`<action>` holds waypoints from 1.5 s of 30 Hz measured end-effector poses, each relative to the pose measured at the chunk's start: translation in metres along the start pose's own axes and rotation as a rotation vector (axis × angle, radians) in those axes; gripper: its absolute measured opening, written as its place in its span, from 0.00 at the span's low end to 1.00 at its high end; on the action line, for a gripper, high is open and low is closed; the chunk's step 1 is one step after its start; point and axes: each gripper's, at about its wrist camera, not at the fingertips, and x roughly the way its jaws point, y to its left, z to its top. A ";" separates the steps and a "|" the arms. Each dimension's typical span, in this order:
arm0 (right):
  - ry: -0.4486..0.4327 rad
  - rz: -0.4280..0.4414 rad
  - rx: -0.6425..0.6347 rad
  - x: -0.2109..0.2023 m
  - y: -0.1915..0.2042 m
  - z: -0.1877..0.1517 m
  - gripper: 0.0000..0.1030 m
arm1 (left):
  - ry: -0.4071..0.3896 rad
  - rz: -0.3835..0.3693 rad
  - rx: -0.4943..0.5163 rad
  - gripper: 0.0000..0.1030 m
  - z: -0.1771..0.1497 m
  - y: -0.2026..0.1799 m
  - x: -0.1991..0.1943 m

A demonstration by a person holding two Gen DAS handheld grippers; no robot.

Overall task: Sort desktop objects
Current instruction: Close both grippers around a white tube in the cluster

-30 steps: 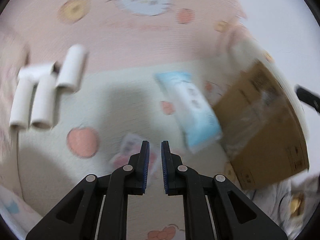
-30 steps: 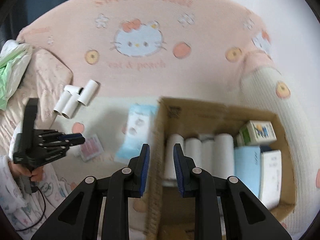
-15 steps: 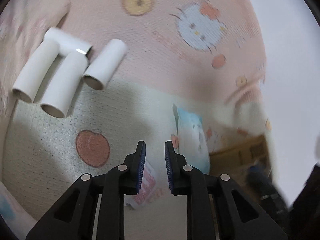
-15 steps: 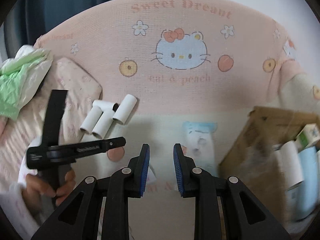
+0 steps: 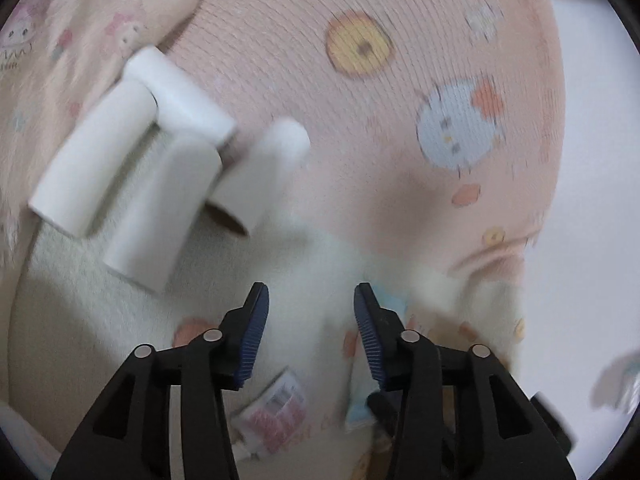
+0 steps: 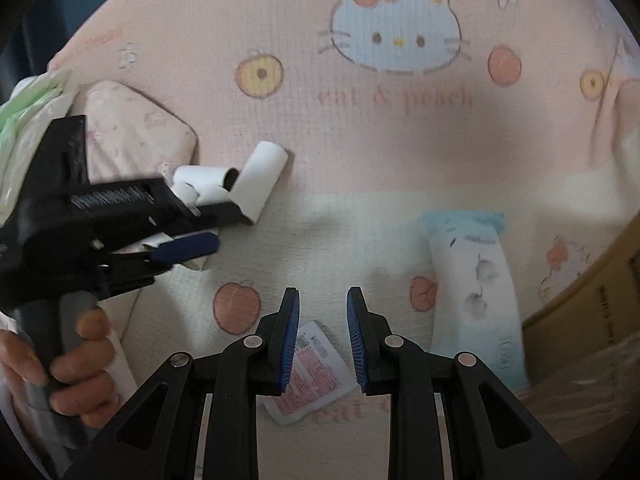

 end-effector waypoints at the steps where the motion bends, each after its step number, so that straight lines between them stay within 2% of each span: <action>1: 0.001 0.005 0.008 0.003 -0.001 0.001 0.20 | -0.007 0.000 -0.020 0.49 0.010 0.003 -0.001; 4: 0.023 0.020 0.001 0.013 0.001 0.005 0.20 | -0.009 -0.003 -0.016 0.50 0.031 0.003 0.002; 7: 0.047 0.035 -0.042 0.022 0.012 0.009 0.20 | -0.032 0.027 0.009 0.50 0.048 0.001 0.005; 11: 0.048 0.059 -0.111 0.036 0.029 0.018 0.22 | -0.047 0.060 0.051 0.50 0.057 0.001 0.007; 15: 0.051 0.118 -0.113 0.051 0.039 0.028 0.38 | 0.022 0.020 0.033 0.50 0.060 0.003 0.022; 18: 0.044 0.149 -0.108 0.062 0.043 0.037 0.57 | 0.026 0.054 0.089 0.50 0.057 -0.005 0.029; 19: 0.041 0.153 -0.104 0.067 0.044 0.040 0.58 | 0.031 0.063 0.109 0.50 0.057 -0.007 0.031; 21: 0.045 0.159 -0.087 0.074 0.042 0.045 0.58 | 0.052 0.097 0.118 0.50 0.058 -0.008 0.037; 24: 0.061 0.166 -0.037 0.086 0.036 0.053 0.58 | 0.076 0.100 0.103 0.50 0.058 -0.006 0.044; 27: 0.059 0.167 0.007 0.093 0.031 0.060 0.59 | 0.053 0.094 0.085 0.50 0.061 -0.005 0.044; 30: 0.066 0.170 0.033 0.100 0.030 0.064 0.59 | 0.025 0.136 0.104 0.50 0.064 -0.005 0.042; 35: 0.073 0.181 0.042 0.110 0.032 0.065 0.59 | 0.050 0.167 0.101 0.50 0.065 0.000 0.049; 38: 0.095 0.199 0.048 0.116 0.032 0.064 0.59 | 0.094 0.154 0.087 0.49 0.064 0.005 0.056; 40: 0.103 0.214 0.058 0.118 0.029 0.063 0.59 | 0.153 0.110 0.066 0.49 0.062 0.008 0.064; 43: 0.089 0.221 0.066 0.116 0.024 0.063 0.59 | 0.178 0.073 0.096 0.49 0.058 0.003 0.068; 45: 0.062 0.210 0.065 0.112 0.020 0.063 0.59 | 0.186 0.088 0.119 0.49 0.055 0.001 0.071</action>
